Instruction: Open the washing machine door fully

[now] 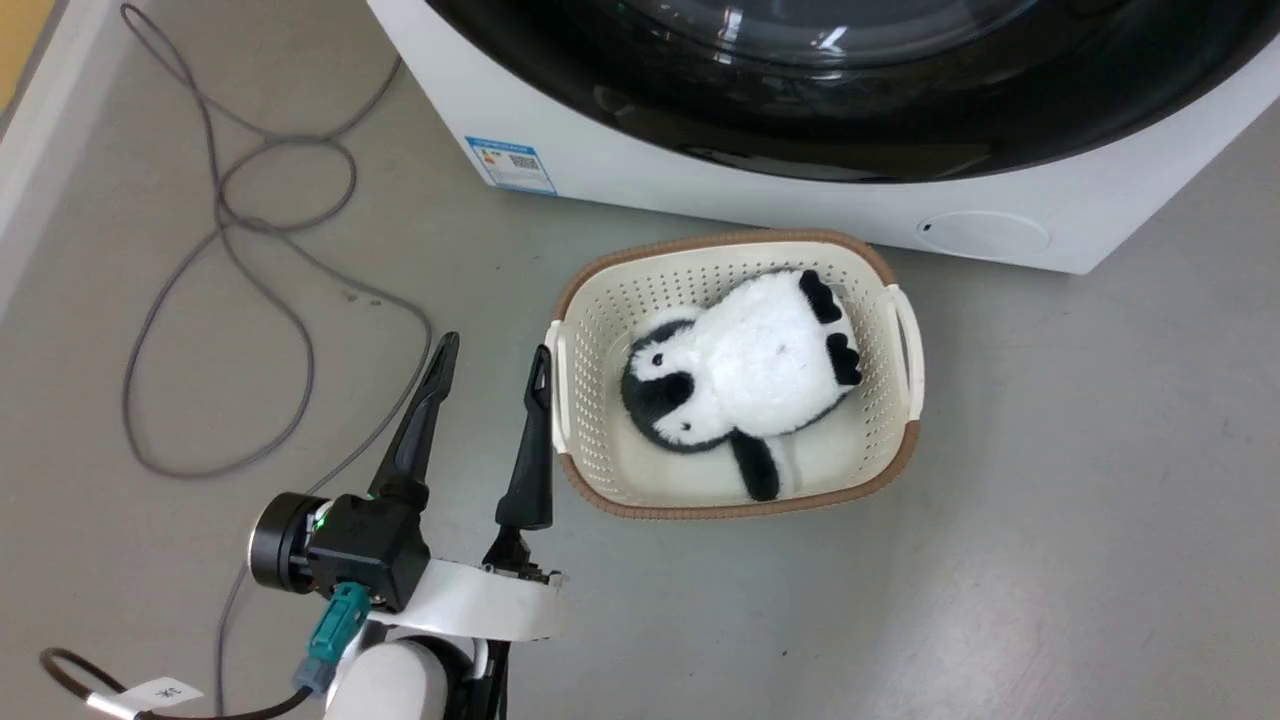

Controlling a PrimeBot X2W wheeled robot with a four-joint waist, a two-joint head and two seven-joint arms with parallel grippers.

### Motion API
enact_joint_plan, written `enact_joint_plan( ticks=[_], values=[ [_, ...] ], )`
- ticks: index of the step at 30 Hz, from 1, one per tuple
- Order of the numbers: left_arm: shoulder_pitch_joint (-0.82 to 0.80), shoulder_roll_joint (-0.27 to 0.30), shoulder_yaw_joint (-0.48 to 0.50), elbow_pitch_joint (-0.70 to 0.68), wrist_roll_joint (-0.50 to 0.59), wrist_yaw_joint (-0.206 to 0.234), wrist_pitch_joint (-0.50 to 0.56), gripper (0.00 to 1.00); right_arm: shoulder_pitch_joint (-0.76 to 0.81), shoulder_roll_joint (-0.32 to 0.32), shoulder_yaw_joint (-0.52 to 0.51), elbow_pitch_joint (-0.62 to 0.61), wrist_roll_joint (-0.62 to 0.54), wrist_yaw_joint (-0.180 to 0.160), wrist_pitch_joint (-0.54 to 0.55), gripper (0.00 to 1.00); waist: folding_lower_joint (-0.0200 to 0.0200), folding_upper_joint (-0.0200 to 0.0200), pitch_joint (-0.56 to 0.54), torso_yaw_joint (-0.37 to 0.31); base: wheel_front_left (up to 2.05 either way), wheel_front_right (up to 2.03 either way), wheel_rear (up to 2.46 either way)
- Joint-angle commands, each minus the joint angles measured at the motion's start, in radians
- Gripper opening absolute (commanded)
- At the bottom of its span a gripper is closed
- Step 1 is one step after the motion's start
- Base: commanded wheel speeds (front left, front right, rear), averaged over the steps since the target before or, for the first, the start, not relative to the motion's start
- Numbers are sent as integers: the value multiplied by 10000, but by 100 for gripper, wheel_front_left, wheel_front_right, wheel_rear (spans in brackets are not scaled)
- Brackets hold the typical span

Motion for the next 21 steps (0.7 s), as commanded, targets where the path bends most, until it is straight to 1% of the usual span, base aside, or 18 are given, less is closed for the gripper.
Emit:
enact_joint_plan(
  ticks=[1,9,16,21],
  values=[
    [-183,14,-82,-56,-98,53,-116,100,-403,33,-79,258,236,12,206,0,-1,0,82,76,0,0,0],
    [-144,14,-110,-10,-99,60,-130,100,-92,294,-311,619,58,12,1102,0,-1,0,-18,115,0,0,0],
    [-49,14,-49,55,-114,55,-130,100,532,520,-518,460,-198,12,1655,0,-1,0,-326,44,0,0,0],
    [29,14,2,151,-161,32,-130,100,1256,822,-617,24,-221,12,1993,0,-1,0,-738,-28,0,0,0]
  ],
)
